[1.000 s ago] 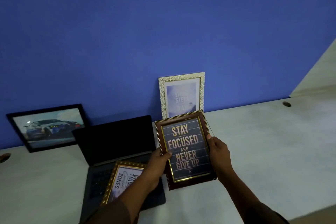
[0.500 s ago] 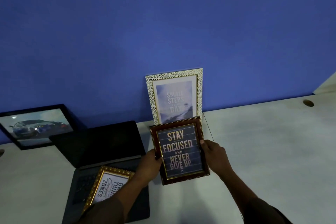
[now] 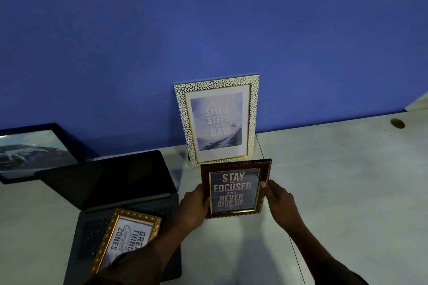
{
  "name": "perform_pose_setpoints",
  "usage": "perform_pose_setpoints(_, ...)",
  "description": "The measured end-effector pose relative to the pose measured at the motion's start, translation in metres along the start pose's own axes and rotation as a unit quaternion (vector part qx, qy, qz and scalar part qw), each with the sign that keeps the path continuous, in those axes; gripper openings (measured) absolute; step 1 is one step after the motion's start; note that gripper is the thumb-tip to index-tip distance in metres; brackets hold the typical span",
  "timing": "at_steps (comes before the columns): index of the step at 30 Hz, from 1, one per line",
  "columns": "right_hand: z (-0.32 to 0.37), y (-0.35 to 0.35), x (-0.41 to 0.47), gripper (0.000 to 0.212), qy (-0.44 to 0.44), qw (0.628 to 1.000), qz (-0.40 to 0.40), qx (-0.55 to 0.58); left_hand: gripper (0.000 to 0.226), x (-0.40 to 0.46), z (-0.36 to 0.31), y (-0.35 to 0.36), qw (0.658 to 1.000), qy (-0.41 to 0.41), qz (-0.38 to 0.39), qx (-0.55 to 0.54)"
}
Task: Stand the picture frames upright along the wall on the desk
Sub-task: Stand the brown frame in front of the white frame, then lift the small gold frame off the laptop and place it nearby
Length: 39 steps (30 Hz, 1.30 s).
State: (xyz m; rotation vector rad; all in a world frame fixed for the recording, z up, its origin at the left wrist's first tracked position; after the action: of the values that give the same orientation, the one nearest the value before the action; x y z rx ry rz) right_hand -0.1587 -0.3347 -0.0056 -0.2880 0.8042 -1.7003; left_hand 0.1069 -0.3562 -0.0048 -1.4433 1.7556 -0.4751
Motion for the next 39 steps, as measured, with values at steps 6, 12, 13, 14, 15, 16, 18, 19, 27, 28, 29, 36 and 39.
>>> perform_pose_setpoints(6, 0.001, 0.006, -0.017, 0.029, -0.016, 0.999, -0.012, 0.032, 0.037, -0.012, 0.018, 0.009, 1.000, 0.000, 0.024, -0.008)
perform_pose_setpoints(12, 0.003, 0.009, -0.036, 0.030, -0.006, 0.999, -0.023, 0.030, 0.039, -0.020, 0.030, 0.017, 0.999, -0.015, 0.048, -0.017)
perform_pose_setpoints(13, 0.002, 0.008, -0.038, 0.032, -0.004, 0.999, -0.022, 0.027, 0.040, -0.021, 0.031, 0.018, 0.999, -0.017, 0.049, -0.017)
perform_pose_setpoints(14, 0.000, 0.008, -0.040, 0.034, 0.000, 1.000, -0.020, 0.024, 0.040, -0.021, 0.032, 0.020, 0.998, -0.021, 0.049, -0.018)
perform_pose_setpoints(15, -0.001, 0.008, -0.041, 0.037, 0.003, 1.000, -0.016, 0.020, 0.041, -0.021, 0.033, 0.021, 0.998, -0.025, 0.050, -0.021)
perform_pose_setpoints(16, 0.000, 0.007, -0.043, 0.039, 0.007, 1.000, -0.011, 0.017, 0.041, -0.023, 0.032, 0.022, 0.998, -0.028, 0.050, -0.023)
perform_pose_setpoints(18, -0.002, 0.007, -0.045, 0.038, 0.014, 1.000, -0.001, 0.010, 0.043, -0.025, 0.031, 0.024, 0.998, -0.034, 0.051, -0.025)
perform_pose_setpoints(19, -0.003, 0.006, -0.046, 0.037, 0.019, 1.000, -0.001, 0.008, 0.044, -0.025, 0.032, 0.026, 0.997, -0.040, 0.052, -0.029)
perform_pose_setpoints(27, -0.024, 0.010, -0.070, 0.044, 0.091, 0.994, -0.065, 0.010, 0.068, -0.039, 0.054, 0.029, 0.992, -0.095, 0.041, -0.076)
perform_pose_setpoints(28, -0.026, 0.014, -0.076, 0.042, 0.103, 0.992, -0.077, 0.013, 0.068, -0.041, 0.058, 0.028, 0.991, -0.100, 0.034, -0.080)
perform_pose_setpoints(29, -0.028, 0.019, -0.081, 0.041, 0.111, 0.990, -0.085, 0.015, 0.067, -0.043, 0.062, 0.027, 0.991, -0.102, 0.027, -0.081)
perform_pose_setpoints(36, -0.017, 0.099, -0.127, 0.038, 0.130, 0.989, 0.064, 0.042, 0.063, -0.073, 0.103, 0.000, 0.986, -0.134, -0.014, -0.101)
perform_pose_setpoints(39, 0.005, 0.136, -0.138, 0.038, 0.109, 0.983, 0.143, 0.024, 0.060, -0.092, 0.131, -0.023, 0.982, -0.150, -0.072, -0.084)
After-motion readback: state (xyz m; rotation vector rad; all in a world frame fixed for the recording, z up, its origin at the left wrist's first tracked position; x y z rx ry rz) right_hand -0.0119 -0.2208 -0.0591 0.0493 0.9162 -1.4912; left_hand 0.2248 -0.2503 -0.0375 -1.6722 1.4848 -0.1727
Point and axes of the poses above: each hand's wrist, its own x-axis towards the middle knuckle, its own y-axis out of the palm, z = x × y, the point moved 5 cm from there along x, towards the middle knuckle, and after that the axes turned 8 degrees about -z, right-handed, at the moved point
